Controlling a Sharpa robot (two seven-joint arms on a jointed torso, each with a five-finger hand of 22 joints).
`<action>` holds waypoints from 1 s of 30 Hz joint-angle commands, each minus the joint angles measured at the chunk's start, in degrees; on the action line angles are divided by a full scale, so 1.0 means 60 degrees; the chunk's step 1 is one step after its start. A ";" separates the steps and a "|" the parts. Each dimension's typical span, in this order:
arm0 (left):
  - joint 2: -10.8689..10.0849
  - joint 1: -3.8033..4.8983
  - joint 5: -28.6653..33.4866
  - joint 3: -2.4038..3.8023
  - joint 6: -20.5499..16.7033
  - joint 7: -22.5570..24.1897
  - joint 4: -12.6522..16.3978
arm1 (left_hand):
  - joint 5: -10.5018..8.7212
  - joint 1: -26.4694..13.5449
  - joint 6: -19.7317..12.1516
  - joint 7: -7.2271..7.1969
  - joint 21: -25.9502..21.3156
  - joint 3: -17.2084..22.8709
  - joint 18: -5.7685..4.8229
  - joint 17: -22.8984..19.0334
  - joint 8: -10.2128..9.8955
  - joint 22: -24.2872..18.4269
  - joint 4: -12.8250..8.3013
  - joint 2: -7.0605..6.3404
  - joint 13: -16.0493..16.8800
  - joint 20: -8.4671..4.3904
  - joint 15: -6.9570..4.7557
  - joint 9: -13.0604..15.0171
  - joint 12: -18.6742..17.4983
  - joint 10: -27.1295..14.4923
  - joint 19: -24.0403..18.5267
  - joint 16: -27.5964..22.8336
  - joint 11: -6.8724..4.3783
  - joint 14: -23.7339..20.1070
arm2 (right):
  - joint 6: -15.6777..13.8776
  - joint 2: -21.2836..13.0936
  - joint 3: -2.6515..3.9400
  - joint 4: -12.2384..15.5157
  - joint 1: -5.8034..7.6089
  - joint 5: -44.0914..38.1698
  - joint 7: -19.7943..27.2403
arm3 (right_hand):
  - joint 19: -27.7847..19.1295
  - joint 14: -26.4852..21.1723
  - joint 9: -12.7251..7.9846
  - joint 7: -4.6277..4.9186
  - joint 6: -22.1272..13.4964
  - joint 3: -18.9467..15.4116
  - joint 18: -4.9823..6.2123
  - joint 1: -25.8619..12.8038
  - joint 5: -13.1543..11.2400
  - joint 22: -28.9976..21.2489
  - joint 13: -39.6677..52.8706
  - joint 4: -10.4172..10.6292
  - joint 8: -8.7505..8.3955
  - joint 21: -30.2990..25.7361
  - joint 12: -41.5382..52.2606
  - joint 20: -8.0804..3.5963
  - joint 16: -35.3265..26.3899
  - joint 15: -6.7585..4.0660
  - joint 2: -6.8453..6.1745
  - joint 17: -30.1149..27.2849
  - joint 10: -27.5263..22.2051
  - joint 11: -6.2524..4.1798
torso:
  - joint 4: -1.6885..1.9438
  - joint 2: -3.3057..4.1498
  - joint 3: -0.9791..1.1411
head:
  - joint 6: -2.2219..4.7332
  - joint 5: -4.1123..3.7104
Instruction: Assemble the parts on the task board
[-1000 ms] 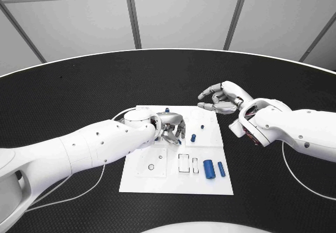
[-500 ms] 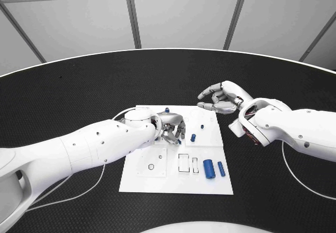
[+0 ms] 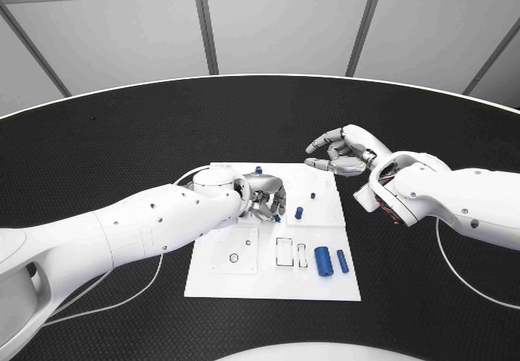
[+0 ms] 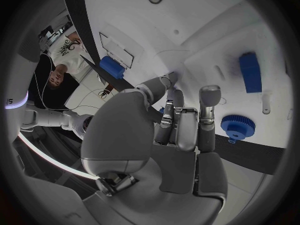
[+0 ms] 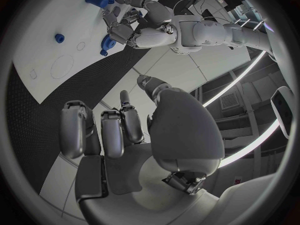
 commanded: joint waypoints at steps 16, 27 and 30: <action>0.0023 -0.0007 -0.0008 -0.0010 0.0089 -0.0037 -0.0032 | 0.0021 0.0073 0.0088 0.0014 0.0002 0.0064 0.0100 -0.0008 0.0068 0.0015 0.0020 -0.0018 -0.0021 -0.0003 0.0017 0.0015 -0.0048 0.0044 0.0067 0.0063 0.0009 0.0047 | 0.0032 0.0004 0.0000 0.0001 0.0000 0.0000 -0.0007 | 0.0245 0.0763 -0.0024 -0.0026 0.0058 0.0001 0.0085 -0.0058 0.0063 0.0553 0.0888 0.0055 0.0080 0.0011 0.0036 -0.0056 -0.0009 -0.0082 0.0071 0.1608 0.0028 -0.0014 | 0.0005 0.0000 -0.0002 | -0.0052 -0.0009; 0.0013 -0.0008 -0.0019 -0.0162 0.0221 -0.0078 -0.0023 | 0.0023 -0.0009 0.0246 0.0003 0.0011 0.0158 0.0099 -0.0086 0.0126 0.0017 0.0150 0.0163 -0.0054 -0.0002 0.0014 0.0054 -0.0088 0.0119 0.0078 0.0063 -0.0001 0.0032 | 0.0037 0.0010 0.0000 -0.0011 0.0000 0.0000 -0.0007 | 0.0246 0.0764 -0.0025 -0.0027 0.0061 0.0002 0.0085 -0.0061 0.0063 0.0556 0.0894 0.0059 0.0083 0.0014 0.0042 -0.0057 -0.0008 -0.0083 0.0075 0.1610 0.0033 -0.0014 | 0.0003 -0.0006 -0.0001 | -0.0078 -0.0013; 0.0006 -0.0008 -0.0021 -0.0224 0.0204 -0.0083 -0.0020 | 0.0023 -0.0062 0.0294 -0.0002 0.0013 0.0185 0.0098 -0.0087 0.0144 0.0017 0.0224 0.0244 -0.0066 -0.0003 0.0010 0.0068 -0.0107 0.0136 0.0082 0.0065 -0.0008 0.0037 | 0.0040 0.0009 0.0000 -0.0010 0.0001 0.0000 -0.0007 | 0.0246 0.0764 -0.0025 -0.0027 0.0061 0.0002 0.0085 -0.0061 0.0063 0.0556 0.0894 0.0059 0.0083 0.0014 0.0042 -0.0057 -0.0008 -0.0083 0.0075 0.1610 0.0033 -0.0014 | 0.0001 -0.0008 0.0003 | -0.0075 -0.0010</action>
